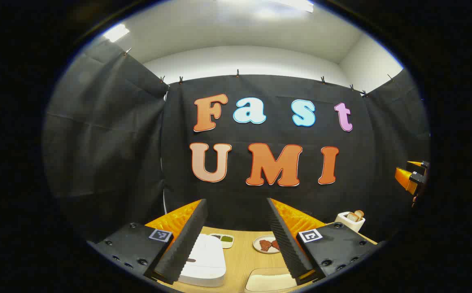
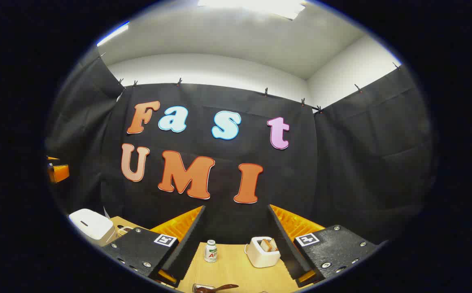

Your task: Close the left gripper, press the button to open the rice cooker; take a wooden spoon from the chopstick holder with the right hand, scoop a spoonful of rice and pour it into the rice cooker, then put the wooden spoon back into the chopstick holder.

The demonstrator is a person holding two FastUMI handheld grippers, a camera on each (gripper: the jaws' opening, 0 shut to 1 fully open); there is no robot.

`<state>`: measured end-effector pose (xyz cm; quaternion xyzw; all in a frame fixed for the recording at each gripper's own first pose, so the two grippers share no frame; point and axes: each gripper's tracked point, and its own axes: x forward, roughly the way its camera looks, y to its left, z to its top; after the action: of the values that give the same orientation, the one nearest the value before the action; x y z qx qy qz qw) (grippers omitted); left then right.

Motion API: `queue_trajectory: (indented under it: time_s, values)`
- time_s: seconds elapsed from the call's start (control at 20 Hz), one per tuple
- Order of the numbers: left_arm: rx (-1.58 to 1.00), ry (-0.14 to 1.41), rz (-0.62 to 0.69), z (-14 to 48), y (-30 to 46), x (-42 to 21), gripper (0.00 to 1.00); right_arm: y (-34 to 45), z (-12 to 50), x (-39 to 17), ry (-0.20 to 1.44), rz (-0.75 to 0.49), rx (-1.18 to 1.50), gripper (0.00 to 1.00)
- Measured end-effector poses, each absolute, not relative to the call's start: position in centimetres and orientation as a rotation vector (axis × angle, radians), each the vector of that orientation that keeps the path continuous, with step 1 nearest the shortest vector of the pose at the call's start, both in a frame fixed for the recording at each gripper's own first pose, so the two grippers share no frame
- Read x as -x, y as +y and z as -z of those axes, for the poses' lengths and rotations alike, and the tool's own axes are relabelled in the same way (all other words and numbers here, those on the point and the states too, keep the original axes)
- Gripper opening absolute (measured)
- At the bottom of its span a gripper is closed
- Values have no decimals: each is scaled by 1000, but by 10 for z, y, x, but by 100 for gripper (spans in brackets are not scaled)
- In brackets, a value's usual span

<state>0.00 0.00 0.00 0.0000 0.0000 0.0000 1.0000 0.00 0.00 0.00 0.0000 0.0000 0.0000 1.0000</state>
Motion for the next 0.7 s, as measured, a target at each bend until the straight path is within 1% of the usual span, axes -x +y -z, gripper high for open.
queue_trajectory:
  time_s: [0.05,0.3,0.7]
  values:
    - [-5,1,-4,0,-2,1,97,1,2,-1,7,-9,0,91]
    - [-31,1,-29,-3,-4,7,98,7,2,-5,7,-46,-1,91]
    - [-20,-10,-85,0,7,12,98,7,9,-11,10,-59,-9,91]
